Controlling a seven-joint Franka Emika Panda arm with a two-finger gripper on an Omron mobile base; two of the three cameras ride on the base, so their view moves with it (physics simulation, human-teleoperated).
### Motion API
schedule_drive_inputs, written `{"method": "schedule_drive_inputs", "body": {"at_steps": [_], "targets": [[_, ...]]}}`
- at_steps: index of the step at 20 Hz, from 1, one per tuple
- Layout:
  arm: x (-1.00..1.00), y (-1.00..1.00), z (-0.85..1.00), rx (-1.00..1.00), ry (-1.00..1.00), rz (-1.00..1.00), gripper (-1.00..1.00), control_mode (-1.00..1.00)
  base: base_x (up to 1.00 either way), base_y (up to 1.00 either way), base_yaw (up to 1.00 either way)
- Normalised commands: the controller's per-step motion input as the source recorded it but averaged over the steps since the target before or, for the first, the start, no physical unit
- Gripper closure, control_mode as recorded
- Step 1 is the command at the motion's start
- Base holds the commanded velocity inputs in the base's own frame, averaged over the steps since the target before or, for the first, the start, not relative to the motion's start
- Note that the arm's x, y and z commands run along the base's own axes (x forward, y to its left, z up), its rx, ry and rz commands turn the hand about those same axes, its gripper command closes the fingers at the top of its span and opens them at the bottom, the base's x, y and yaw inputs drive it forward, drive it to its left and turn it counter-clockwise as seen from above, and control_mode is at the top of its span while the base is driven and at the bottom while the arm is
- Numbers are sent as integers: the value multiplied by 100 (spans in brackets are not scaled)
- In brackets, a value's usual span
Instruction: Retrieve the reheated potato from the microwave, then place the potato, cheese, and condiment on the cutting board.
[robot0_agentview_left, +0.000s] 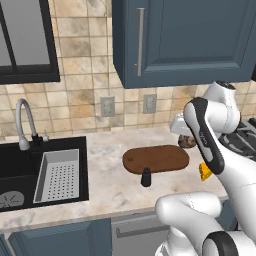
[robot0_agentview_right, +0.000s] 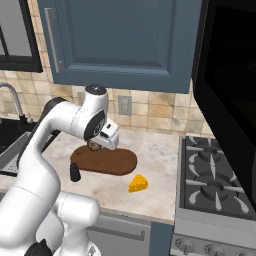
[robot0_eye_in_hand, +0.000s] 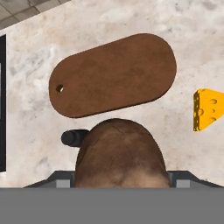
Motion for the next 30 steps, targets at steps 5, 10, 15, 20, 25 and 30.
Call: {"method": "schedule_drive_inputs", "body": {"at_steps": [5,10,15,20,25,30], "targets": [[25,-25,-28,0,0,2,100,-100,0,0,0],[40,-16,-30,0,0,1,100,-100,0,0,0],[39,-10,-30,0,0,1,100,-100,0,0,0],[38,-1,-34,-5,0,1,100,-100,0,0,0],[43,-1,-36,-12,0,6,100,-100,0,0,0],[32,-4,-34,-13,0,9,100,-100,0,0,0]]}}
